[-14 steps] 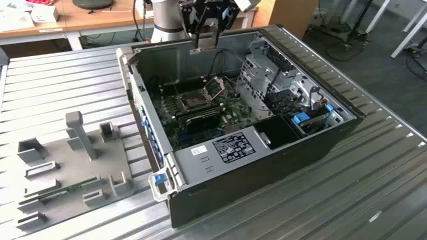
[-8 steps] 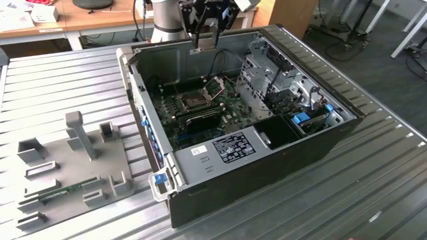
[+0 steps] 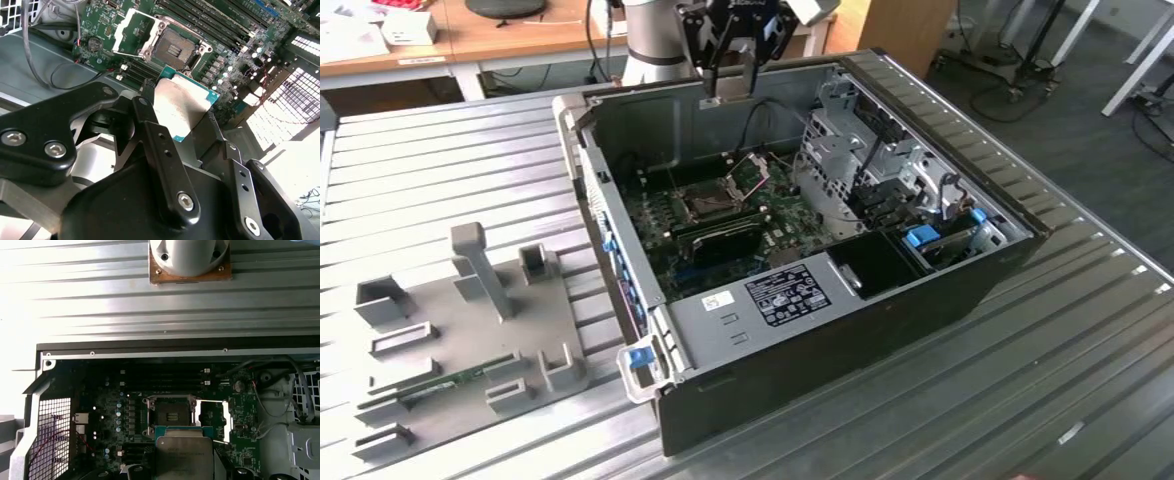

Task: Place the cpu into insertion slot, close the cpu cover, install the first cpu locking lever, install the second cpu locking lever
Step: 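Place the cpu into insertion slot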

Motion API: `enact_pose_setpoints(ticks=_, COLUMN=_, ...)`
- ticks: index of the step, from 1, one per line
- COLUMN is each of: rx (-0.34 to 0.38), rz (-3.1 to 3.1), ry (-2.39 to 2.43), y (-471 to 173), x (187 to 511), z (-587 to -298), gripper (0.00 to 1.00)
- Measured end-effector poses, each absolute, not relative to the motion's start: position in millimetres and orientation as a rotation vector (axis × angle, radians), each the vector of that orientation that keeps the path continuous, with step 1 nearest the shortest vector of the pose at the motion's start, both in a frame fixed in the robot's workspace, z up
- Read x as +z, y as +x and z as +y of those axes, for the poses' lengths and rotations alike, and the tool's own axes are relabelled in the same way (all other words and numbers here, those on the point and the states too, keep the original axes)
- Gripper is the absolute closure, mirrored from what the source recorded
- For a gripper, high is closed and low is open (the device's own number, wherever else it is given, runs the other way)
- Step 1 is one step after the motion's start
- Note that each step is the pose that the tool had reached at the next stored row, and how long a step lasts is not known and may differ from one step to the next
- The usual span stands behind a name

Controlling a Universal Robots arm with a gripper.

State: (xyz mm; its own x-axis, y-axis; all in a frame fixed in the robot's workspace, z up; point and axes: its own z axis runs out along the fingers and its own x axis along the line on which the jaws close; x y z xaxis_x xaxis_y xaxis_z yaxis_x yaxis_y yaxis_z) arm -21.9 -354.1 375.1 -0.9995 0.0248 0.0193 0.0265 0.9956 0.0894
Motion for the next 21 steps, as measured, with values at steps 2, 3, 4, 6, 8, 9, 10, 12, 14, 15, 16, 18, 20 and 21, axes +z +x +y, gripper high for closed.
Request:
enact_pose_setpoints(ticks=2, rx=-0.140, rz=-3.120, ry=-0.040, y=-22, x=373, z=-354, gripper=0.46)
enact_pose_setpoints(ticks=3, rx=-0.140, rz=-3.120, ry=-0.040, y=-22, x=372, z=-354, gripper=0.46)
enact_pose_setpoints(ticks=4, rx=-0.140, rz=-3.120, ry=-0.040, y=-22, x=370, z=-354, gripper=0.46)
enact_pose_setpoints(ticks=6, rx=-0.140, rz=-3.121, ry=-0.040, y=-23, x=368, z=-354, gripper=0.46)
enact_pose_setpoints(ticks=8, rx=-0.140, rz=-3.122, ry=-0.040, y=-23, x=366, z=-354, gripper=0.46)
enact_pose_setpoints(ticks=9, rx=-0.140, rz=-3.122, ry=-0.040, y=-23, x=366, z=-354, gripper=0.46)
enact_pose_setpoints(ticks=10, rx=-0.140, rz=-3.122, ry=-0.040, y=-23, x=366, z=-354, gripper=0.46)
enact_pose_setpoints(ticks=12, rx=-0.140, rz=-3.122, ry=-0.040, y=-23, x=366, z=-354, gripper=0.46)
enact_pose_setpoints(ticks=14, rx=-0.140, rz=-3.122, ry=-0.040, y=-23, x=366, z=-354, gripper=0.46)
enact_pose_setpoints(ticks=15, rx=-0.140, rz=-3.122, ry=-0.040, y=-23, x=366, z=-354, gripper=0.46)
enact_pose_setpoints(ticks=16, rx=-0.140, rz=-3.122, ry=-0.040, y=-23, x=366, z=-354, gripper=0.46)
enact_pose_setpoints(ticks=18, rx=-0.141, rz=-3.123, ry=-0.040, y=-23, x=365, z=-354, gripper=0.46)
enact_pose_setpoints(ticks=20, rx=-0.141, rz=-3.125, ry=-0.040, y=-23, x=363, z=-354, gripper=0.46)
enact_pose_setpoints(ticks=21, rx=-0.141, rz=-3.127, ry=-0.040, y=-23, x=363, z=-354, gripper=0.46)
